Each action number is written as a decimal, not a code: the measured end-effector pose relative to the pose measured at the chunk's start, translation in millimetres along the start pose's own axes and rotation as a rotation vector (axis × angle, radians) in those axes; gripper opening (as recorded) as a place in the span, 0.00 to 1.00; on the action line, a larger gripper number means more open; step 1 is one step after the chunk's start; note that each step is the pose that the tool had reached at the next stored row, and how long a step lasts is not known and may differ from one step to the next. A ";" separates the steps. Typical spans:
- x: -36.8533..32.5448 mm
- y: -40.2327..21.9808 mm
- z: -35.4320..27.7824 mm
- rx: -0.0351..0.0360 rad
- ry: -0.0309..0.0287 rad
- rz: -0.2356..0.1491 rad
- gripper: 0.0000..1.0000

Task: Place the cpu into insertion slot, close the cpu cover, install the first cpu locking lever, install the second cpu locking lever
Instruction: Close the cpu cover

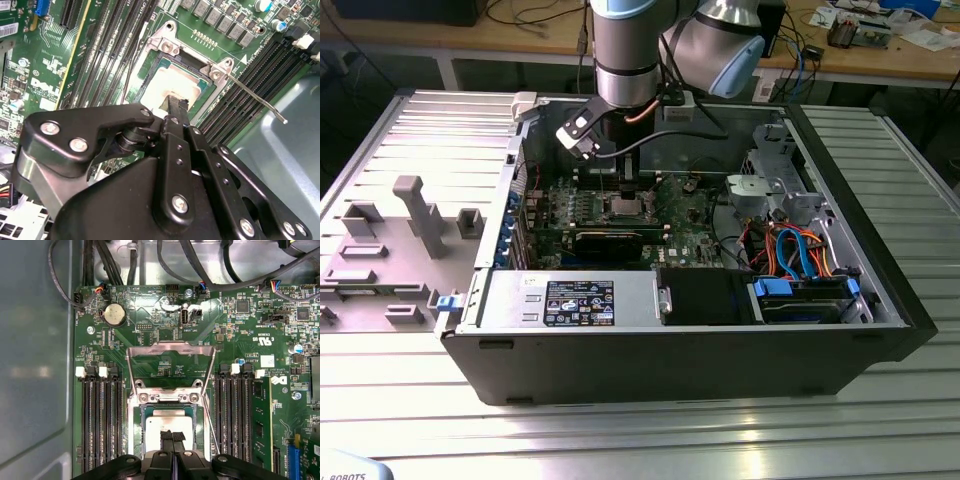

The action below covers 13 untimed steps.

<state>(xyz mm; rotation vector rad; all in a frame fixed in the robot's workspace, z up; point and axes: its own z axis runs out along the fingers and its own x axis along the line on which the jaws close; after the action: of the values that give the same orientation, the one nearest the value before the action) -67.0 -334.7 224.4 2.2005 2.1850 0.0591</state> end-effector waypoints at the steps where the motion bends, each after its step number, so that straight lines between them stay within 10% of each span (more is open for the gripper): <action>1: 0.0 0.0 0.0 0.0001 -0.0002 0.000 0.11; 13: 0.0 4.2 0.2 0.0076 -0.0018 0.000 0.11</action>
<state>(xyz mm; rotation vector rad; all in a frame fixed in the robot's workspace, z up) -62.7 -334.7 224.4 2.2036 2.1879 0.0489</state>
